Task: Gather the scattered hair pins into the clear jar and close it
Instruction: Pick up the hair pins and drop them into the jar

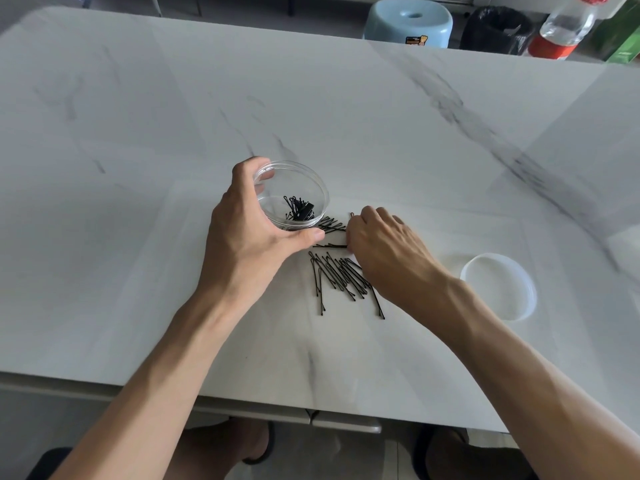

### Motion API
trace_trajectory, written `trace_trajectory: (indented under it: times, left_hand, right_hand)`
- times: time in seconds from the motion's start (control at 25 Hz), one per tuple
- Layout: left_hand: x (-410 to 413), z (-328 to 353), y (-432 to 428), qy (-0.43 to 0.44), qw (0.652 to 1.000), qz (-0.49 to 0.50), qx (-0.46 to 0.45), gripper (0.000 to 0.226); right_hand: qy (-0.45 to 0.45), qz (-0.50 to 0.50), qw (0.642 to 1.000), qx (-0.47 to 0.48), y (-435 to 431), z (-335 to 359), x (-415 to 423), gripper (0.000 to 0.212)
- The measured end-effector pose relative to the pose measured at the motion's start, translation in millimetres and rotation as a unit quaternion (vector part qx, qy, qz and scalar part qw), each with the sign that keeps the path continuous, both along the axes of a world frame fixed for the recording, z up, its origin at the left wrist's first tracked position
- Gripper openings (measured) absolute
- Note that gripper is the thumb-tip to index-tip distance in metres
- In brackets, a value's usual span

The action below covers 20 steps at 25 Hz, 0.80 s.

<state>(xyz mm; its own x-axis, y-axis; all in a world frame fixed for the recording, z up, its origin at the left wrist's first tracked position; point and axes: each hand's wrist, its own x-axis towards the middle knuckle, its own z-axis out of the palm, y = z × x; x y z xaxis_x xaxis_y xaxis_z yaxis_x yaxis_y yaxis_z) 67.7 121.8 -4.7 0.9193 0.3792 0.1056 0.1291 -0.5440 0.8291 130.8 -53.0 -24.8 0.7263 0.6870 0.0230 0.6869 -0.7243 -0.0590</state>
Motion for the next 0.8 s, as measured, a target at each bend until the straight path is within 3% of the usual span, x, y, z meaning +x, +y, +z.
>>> trace_trajectory:
  times: [0.12,0.28,0.36,0.52,0.6,0.72,0.8]
  left_hand:
    - [0,1,1,-0.003,1.000,0.002,0.000,0.090]
    - [2,2,0,0.000,1.000,0.005,-0.001,0.092]
    - [2,0,-4,0.005,1.000,-0.006,-0.003,0.094]
    - [3,-2,-20,0.005,0.998,-0.058,0.034,0.094]
    - [2,-3,-27,0.006,0.996,-0.079,0.050,0.094]
    - [1,-2,-28,0.001,0.996,-0.076,0.040,0.095]
    - [1,-1,-21,-0.006,0.998,-0.050,0.031,0.096]
  right_hand:
    - [-0.025,-0.019,0.999,0.017,-1,-2,6,0.024]
    - [0.012,-0.096,0.975,0.200,-13,18,27,0.019]
    - [-0.003,-0.054,0.970,0.236,-13,34,27,0.015]
    - [-0.017,0.043,0.980,0.193,3,43,11,0.007]
    - [0.006,0.054,0.975,0.217,7,40,11,0.007]
    - [0.054,0.001,0.939,0.338,4,36,17,0.012]
    - [0.072,-0.090,0.912,0.393,-3,32,24,0.010]
